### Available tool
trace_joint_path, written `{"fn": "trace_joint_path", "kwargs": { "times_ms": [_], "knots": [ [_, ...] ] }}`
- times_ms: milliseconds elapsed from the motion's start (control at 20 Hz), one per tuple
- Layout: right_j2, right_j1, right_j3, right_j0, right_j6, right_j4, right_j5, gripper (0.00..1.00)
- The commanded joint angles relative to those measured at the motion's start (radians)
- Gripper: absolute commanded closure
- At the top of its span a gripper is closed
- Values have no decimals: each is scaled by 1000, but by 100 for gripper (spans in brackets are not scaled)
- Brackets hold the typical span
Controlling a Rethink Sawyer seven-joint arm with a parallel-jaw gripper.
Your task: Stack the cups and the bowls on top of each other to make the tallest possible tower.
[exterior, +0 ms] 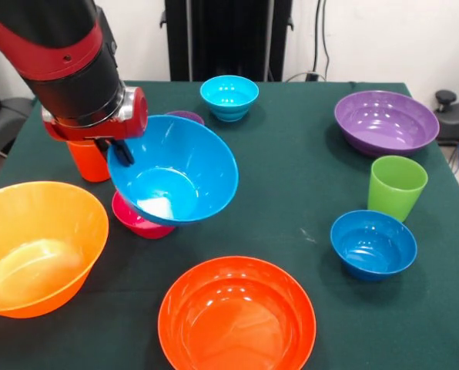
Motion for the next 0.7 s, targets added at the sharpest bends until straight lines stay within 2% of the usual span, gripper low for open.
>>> {"fn": "trace_joint_path", "kwargs": {
  "times_ms": [50,300,700],
  "knots": [
    [1,-18,54,-7,-299,-81,-38,100],
    [-2,-30,84,-25,-335,-90,-8,100],
    [1,-65,181,-66,-351,-106,-40,100]
  ]
}}
